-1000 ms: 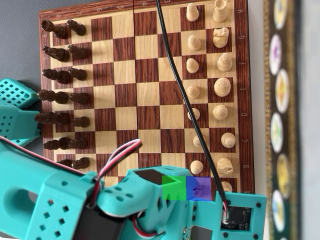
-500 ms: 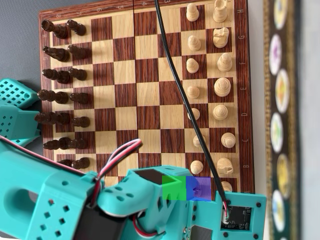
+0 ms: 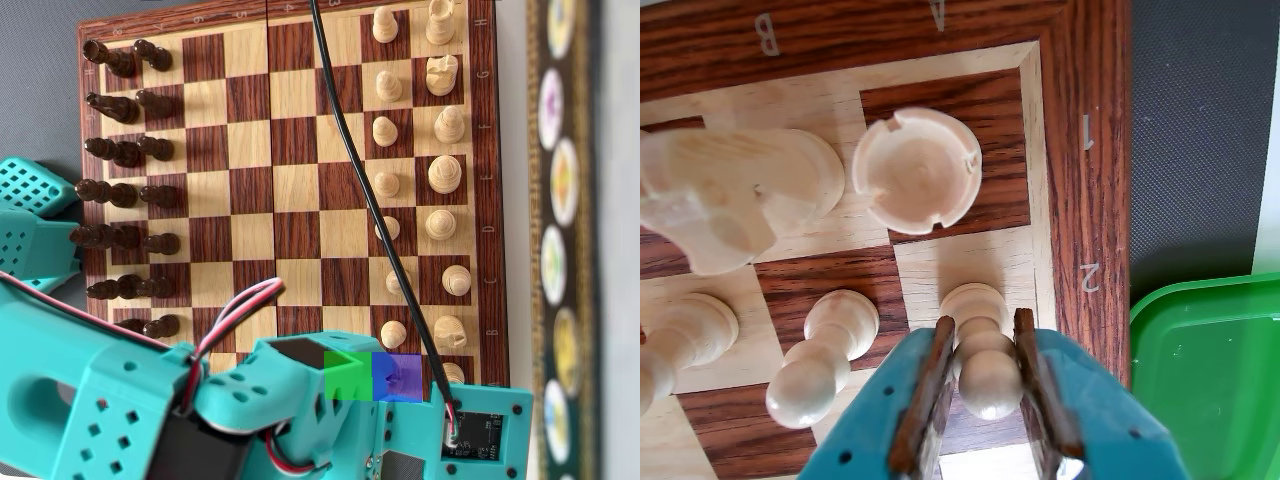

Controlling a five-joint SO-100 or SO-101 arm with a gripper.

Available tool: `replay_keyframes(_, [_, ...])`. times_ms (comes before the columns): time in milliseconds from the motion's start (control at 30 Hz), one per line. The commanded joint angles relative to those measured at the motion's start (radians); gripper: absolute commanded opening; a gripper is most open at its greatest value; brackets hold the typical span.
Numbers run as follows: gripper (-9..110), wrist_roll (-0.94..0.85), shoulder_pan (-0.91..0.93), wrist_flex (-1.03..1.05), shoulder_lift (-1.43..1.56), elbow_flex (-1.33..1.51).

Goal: Play chess

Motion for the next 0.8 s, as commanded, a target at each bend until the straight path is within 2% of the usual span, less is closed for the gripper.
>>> replay_keyframes(0, [6, -0.003, 0.003, 0.003, 0.018, -0.054])
replay_keyframes(333, [6, -0.051, 0.009, 0.006, 0.107, -0.048])
replay_keyframes(533, [6, -0.051, 0.015, 0.11, 0.115, -0.048])
replay_keyframes(767, [6, -0.051, 0.02, 0.117, 0.117, -0.048])
